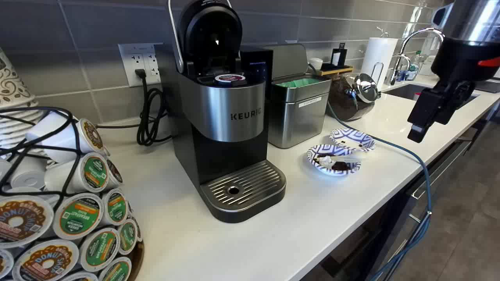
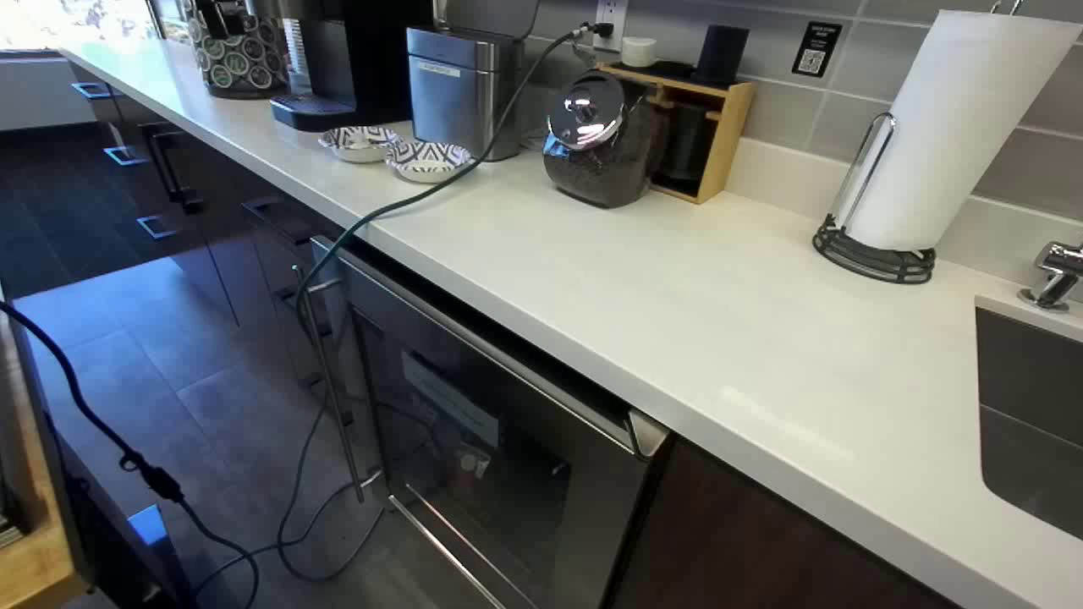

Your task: Remove the plastic knife from the left plate and put it in the plate on the right

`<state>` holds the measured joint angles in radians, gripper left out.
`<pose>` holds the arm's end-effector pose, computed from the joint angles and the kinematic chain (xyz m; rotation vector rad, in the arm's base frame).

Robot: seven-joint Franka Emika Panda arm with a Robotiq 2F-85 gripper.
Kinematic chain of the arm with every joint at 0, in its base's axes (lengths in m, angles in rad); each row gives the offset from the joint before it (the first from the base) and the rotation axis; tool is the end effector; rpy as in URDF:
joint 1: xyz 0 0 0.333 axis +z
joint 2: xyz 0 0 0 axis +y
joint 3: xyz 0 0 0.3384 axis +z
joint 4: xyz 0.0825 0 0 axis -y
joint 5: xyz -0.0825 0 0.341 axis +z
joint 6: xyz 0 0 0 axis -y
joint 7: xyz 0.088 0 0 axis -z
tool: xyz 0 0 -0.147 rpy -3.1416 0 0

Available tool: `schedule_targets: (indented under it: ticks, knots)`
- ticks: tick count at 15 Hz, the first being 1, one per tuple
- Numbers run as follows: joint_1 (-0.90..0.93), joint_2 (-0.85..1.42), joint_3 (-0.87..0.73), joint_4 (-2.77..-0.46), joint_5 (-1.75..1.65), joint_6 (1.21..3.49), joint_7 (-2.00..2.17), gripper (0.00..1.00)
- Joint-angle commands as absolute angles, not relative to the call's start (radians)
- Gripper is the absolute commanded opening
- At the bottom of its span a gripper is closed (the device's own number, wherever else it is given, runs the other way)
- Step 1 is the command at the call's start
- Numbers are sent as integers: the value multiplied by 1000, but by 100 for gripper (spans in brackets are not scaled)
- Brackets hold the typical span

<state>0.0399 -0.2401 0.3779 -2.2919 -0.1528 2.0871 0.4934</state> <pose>0.4010 0.1702 0.4473 2.9447 -0.0149 0.1634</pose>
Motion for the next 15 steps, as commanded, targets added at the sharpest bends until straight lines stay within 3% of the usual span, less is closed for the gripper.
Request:
schedule_targets:
  ticks: [1,10,15]
  knots:
    - [79,-236,341,-2290,-163,2084,501,100]
    - [77,-230,338,-2298,-186,2102,497,100]
    - [86,-168,227,-2316,-133,2226,240,100]
